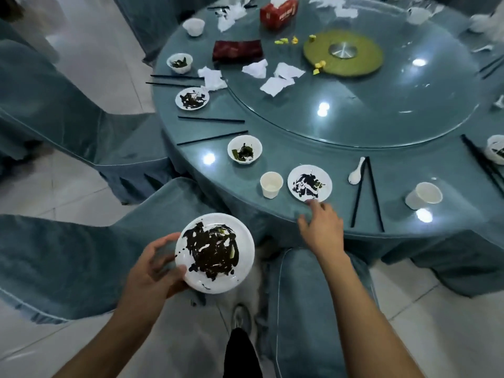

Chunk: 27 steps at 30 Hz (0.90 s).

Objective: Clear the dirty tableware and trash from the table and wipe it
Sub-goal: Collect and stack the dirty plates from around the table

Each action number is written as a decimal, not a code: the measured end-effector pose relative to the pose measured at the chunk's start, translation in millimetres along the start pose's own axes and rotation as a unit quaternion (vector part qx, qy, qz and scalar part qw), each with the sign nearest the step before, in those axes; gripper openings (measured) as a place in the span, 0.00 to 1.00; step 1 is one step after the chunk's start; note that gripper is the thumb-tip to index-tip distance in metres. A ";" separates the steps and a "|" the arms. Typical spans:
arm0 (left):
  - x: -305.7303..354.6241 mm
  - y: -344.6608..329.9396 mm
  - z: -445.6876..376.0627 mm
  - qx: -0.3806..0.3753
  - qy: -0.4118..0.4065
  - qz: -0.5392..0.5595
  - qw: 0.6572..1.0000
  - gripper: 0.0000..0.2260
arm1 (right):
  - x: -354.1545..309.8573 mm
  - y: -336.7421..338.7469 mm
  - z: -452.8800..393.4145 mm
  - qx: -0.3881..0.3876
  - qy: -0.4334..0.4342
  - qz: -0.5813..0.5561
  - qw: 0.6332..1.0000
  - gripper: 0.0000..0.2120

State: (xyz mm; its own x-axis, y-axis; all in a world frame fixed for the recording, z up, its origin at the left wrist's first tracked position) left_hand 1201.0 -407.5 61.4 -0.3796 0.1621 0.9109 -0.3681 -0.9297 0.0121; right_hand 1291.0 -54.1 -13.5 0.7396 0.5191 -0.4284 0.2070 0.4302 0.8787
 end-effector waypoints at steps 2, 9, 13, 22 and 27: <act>1.9 -10.8 -21.7 -0.011 0.013 -0.014 1.000 0.24 | 17.6 0.5 -31.0 0.005 -0.099 -0.107 0.989 0.18; 9.1 -22.0 -66.6 -0.026 0.043 -0.017 0.999 0.23 | 121.2 -79.1 -116.5 0.038 -0.371 -0.327 0.868 0.34; 7.1 -11.9 -83.0 -0.028 0.055 -0.020 0.998 0.23 | 73.7 -42.8 -100.0 0.064 -0.375 -0.332 0.863 0.12; 20.0 27.1 -91.2 -0.013 0.050 0.010 0.999 0.23 | 96.8 -27.6 -41.6 0.154 -0.376 -0.345 0.846 0.08; 35.5 63.9 -80.9 -0.026 0.033 0.033 0.999 0.24 | 2.1 3.4 33.1 0.189 -0.288 -0.443 0.828 0.07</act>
State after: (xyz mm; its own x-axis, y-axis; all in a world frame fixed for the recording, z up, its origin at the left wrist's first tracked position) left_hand 1095.3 -434.3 61.2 -0.4593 0.1248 0.8795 -0.3841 -0.9206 -0.0700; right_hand 1314.4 -76.0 -4.5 0.3507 -0.3607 -0.8642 0.9365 0.1359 0.3233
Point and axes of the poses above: each hand's wrist, its own z-axis away from the middle knuckle, its own y-axis out of the back of the hand, x = y × z, the point moved 7 cm from there along -z, towards the middle knuckle, and after that the axes turned 2 degrees about -x, right-handed, at the moved point
